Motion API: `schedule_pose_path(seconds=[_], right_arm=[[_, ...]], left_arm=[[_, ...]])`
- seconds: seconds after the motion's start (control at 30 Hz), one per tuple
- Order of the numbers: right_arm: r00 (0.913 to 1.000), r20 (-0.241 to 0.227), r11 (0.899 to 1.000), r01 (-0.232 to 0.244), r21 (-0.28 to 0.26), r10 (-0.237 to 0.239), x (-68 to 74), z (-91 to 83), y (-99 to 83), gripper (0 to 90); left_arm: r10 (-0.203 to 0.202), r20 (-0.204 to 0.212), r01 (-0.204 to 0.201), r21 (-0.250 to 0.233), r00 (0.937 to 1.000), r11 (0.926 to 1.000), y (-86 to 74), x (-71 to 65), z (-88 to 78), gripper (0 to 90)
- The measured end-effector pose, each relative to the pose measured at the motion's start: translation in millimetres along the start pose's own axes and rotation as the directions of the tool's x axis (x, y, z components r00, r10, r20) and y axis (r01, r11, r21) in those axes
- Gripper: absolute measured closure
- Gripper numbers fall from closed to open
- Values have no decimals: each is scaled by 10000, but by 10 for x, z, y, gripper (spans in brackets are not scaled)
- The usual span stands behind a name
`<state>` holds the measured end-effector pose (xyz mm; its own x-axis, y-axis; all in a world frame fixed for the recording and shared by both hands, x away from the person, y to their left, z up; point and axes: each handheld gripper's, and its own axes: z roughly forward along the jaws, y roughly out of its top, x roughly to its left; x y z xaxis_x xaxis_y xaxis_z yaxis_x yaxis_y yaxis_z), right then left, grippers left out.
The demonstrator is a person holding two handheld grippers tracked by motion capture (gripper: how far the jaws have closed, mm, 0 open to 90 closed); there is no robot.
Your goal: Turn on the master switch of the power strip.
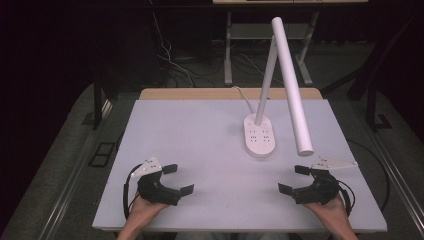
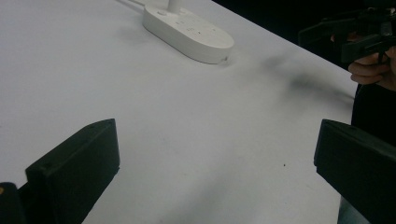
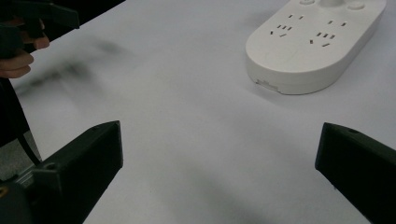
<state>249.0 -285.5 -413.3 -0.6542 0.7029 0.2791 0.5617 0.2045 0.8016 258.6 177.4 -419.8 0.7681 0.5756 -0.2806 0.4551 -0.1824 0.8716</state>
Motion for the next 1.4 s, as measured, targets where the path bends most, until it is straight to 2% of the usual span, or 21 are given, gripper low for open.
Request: schedule_pose_path(seconds=[0.37, 0.5, 0.7, 0.97, 1.27, 1.4], right_arm=[[10000, -41, 10000, -9, 33, 9, 24, 0, 15, 4], [10000, -23, 10000, 86, 31, -86, 16, -25, 8, 4], [10000, 5, 9998, -87, 162, 87, -18, -34, -4, 4], [10000, 25, 9994, -81, 344, 81, -16, -9, -9, 4], [10000, 38, 9993, -23, 381, 22, -16, 2, -12, 4], [10000, 89, 9993, 27, 383, -30, -16, 11, -14, 4]], left_arm=[[67, 62, -69, 202, 10000, 9998, -2, -17, 18, 0], [151, 167, -158, 463, 9997, 9988, 12, -22, 45, 0], [217, 208, -228, 560, 9995, 9982, 38, -38, 67, 0], [347, 119, -357, 954, 9993, 9948, 79, -43, 72, 0], [240, -37, -236, 843, 9997, 9962, 140, 9, 12, 0], [273, -75, -264, 997, 9996, 9947, 178, 24, 19, 0]])
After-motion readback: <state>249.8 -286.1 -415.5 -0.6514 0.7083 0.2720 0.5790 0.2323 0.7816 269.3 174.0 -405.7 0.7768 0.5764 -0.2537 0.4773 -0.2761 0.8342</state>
